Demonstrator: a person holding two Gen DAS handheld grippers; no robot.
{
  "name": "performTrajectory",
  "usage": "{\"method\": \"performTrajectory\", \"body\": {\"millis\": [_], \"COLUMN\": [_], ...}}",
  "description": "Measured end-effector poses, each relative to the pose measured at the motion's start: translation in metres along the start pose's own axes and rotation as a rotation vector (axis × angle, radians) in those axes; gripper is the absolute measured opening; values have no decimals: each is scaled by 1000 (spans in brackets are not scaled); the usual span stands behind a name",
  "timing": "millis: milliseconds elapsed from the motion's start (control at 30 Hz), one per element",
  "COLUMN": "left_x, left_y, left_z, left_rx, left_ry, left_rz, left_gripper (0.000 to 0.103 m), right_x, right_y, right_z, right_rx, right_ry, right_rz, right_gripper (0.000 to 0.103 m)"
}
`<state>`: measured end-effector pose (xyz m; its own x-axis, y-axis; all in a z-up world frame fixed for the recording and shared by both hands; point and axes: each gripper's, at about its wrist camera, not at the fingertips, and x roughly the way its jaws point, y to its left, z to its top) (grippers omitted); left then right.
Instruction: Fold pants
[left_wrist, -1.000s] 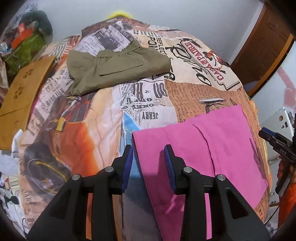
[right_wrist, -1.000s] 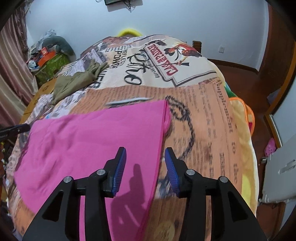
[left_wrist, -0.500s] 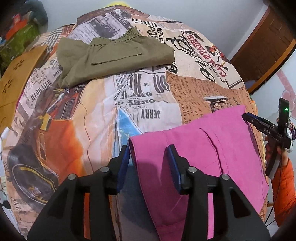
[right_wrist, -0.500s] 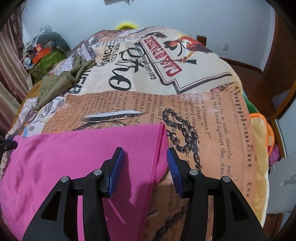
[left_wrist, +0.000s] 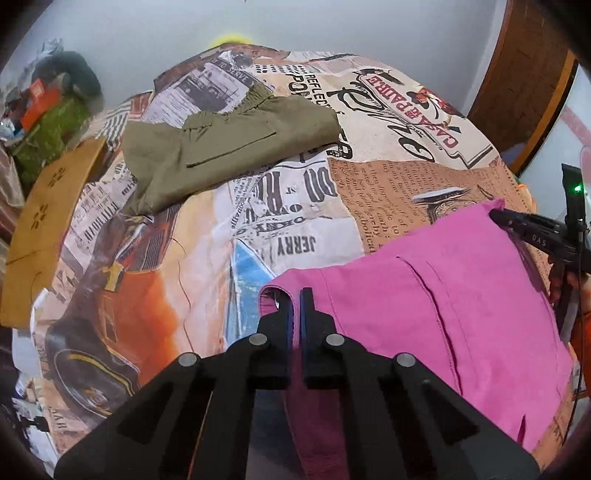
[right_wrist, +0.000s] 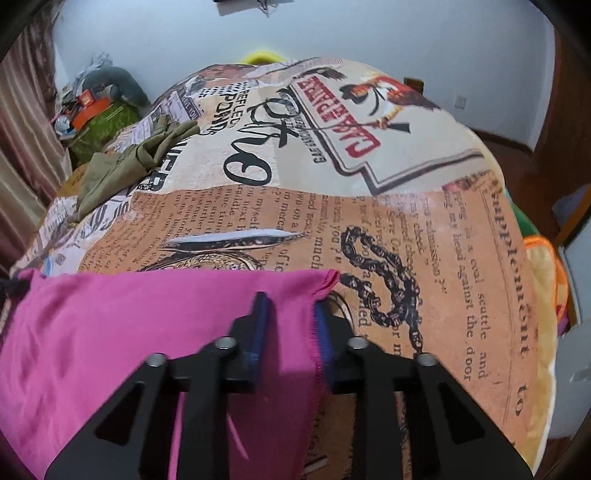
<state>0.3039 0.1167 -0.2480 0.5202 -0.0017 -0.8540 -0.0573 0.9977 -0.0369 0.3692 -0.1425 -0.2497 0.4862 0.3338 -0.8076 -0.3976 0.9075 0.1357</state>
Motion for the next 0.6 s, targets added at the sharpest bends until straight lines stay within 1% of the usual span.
{"method": "performTrajectory", "body": {"millis": [67,200,300,400,467,600], "left_x": [1,0,-1,5,7,-4], "left_y": [3,12,22,27,24,18], "left_z": [-1,-3,-10,-16,-18,-15], "left_rx": [-4,-36,-76,-100,-95,-36], "left_ry": [-5,-7,7,34,40,48], "left_rz": [20,41,15,6,11,30], "left_gripper": [3,3,4,4,5,7], "right_x": [2,7,11,15,16,11], "right_y": [3,3,5,7,7,5], "right_z": [1,1,0,1,1,5], "right_rx": [-29,-44,-66,-83,-94,-93], "right_ry": [-1,8,16,23,28,52], "right_rz": [-23,-47,-74,-102,-120,-128], "right_gripper": [10,7,6,6,6,7]}}
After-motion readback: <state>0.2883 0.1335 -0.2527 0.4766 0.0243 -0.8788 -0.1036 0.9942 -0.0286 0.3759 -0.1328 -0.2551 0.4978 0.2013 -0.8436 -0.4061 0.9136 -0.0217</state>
